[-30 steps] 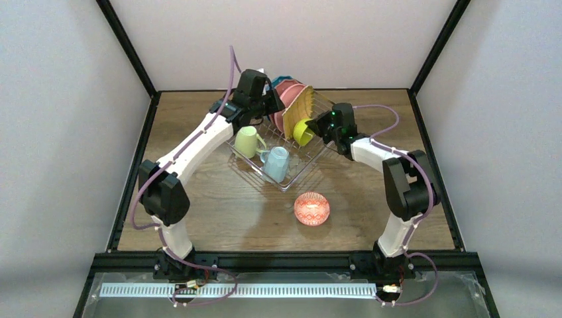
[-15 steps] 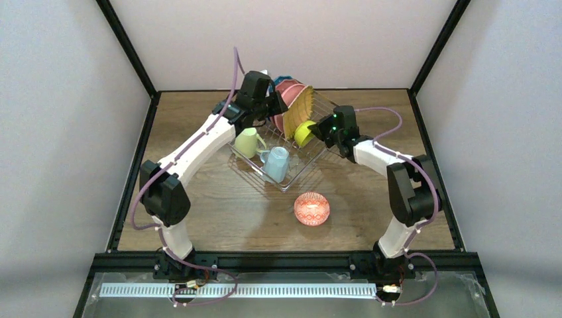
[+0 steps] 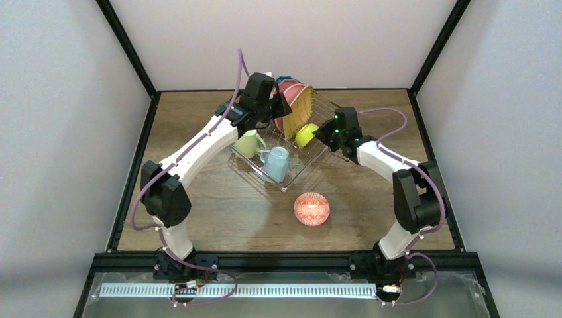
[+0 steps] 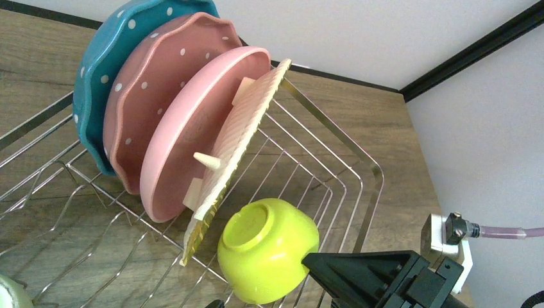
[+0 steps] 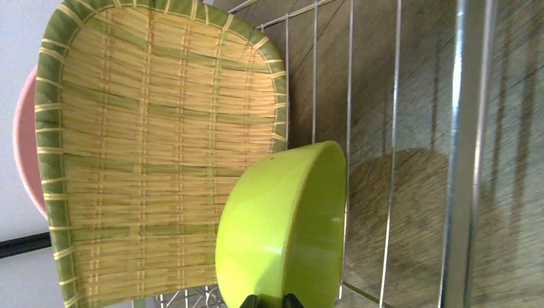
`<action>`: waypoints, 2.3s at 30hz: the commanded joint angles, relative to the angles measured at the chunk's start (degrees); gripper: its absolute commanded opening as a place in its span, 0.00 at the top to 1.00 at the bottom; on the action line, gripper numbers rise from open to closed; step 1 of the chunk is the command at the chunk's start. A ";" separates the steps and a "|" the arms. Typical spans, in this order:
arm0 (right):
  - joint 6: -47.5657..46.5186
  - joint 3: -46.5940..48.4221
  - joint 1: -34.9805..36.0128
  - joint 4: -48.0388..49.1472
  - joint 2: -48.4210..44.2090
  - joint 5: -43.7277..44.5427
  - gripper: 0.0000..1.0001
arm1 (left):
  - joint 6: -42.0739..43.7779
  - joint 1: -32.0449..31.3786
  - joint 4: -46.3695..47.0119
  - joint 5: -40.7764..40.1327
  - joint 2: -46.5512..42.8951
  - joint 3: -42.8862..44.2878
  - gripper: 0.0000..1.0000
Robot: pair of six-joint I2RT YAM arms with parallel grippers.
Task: Load the mixed dishes into the dish rack
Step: Turn the bowl upside down over the dish rack, then grab the bowl at the center of the board.
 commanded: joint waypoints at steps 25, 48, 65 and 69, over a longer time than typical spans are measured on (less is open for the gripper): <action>-4.82 3.78 0.19 -7.27 -5.25 4.64 0.79 | -1.50 -0.95 -0.01 -0.63 0.59 2.31 0.05; -27.66 -0.17 2.66 -16.47 -22.19 4.57 0.44 | -1.78 -4.23 -3.11 -6.95 -18.57 -17.03 0.05; -20.52 -3.82 21.50 -48.05 -30.94 16.55 0.42 | -8.58 -12.90 0.95 0.90 -47.81 -48.87 0.05; -16.02 -8.09 23.94 -50.22 -30.85 16.44 0.42 | -9.08 -16.22 1.07 0.79 -47.92 -49.84 0.05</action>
